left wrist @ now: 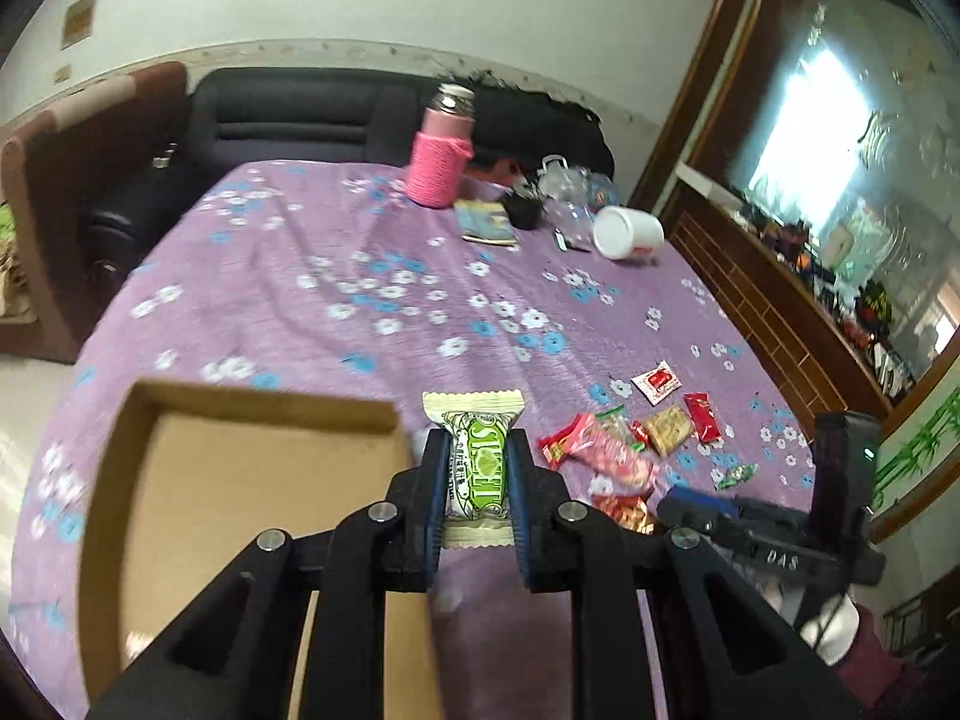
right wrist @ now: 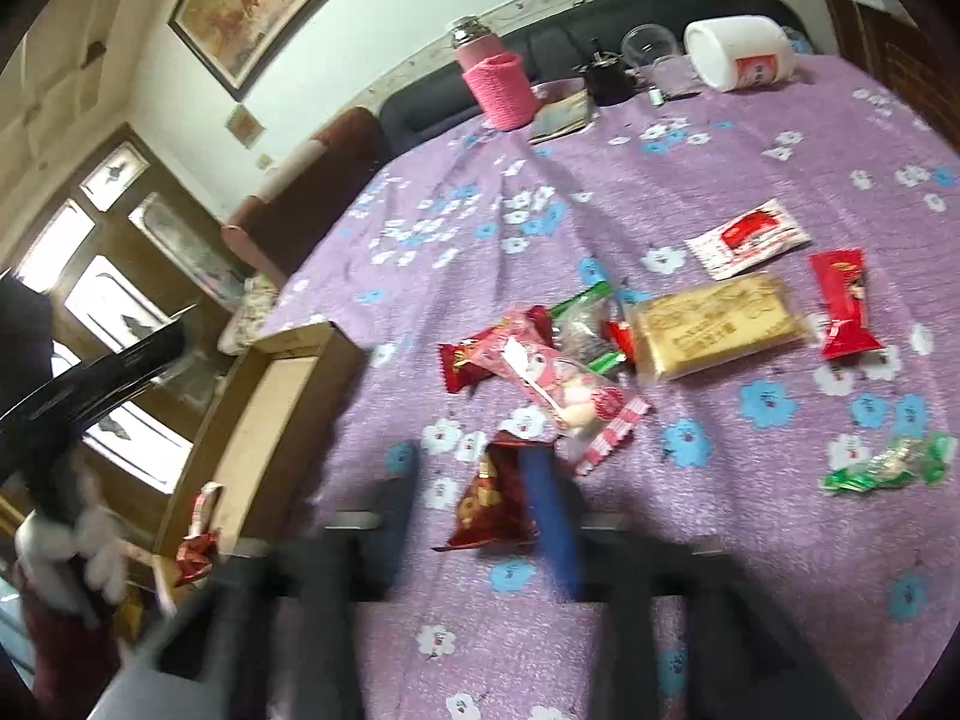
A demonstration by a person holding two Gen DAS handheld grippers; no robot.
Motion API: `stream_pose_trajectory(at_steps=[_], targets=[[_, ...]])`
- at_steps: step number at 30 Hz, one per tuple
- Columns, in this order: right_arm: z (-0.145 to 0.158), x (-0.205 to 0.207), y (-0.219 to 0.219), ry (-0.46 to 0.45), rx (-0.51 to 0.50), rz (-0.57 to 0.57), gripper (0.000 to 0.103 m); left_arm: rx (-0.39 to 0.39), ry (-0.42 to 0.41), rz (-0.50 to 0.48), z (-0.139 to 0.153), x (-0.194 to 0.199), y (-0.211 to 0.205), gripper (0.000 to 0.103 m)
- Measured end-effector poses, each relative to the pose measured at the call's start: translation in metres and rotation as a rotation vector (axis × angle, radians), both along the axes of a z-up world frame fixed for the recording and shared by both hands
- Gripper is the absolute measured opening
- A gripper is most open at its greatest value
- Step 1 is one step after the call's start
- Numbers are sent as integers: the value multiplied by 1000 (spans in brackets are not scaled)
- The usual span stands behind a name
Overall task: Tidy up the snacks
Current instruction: 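Grasp a green-wrapped candy with the left tool while the right tool grasps a red foil packet, then carry both snacks over the cardboard tray and open both tools to drop them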
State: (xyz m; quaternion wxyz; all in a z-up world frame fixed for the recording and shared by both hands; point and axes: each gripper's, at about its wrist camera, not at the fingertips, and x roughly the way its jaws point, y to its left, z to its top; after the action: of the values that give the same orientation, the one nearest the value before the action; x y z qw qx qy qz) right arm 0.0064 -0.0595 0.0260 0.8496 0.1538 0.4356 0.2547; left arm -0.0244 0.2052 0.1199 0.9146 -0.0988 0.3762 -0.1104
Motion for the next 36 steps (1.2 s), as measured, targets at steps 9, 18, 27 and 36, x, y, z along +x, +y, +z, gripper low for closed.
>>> stream_pose_trajectory(at_steps=[9, 18, 27, 36], targets=[[-23, -1, 28, 32, -194, -47, 40, -43, 21, 147, -16, -40, 73, 18], [-1, -27, 32, 9, -154, -45, 32, -70, 86, 257, -45, -49, 133, 18], [54, -49, 123, -39, -69, 198, 32, -62, 183, 318, -77, -37, 162, 18], [14, -62, 266, 45, -130, 444, 33, -58, 223, 366, -84, -45, 174, 22]])
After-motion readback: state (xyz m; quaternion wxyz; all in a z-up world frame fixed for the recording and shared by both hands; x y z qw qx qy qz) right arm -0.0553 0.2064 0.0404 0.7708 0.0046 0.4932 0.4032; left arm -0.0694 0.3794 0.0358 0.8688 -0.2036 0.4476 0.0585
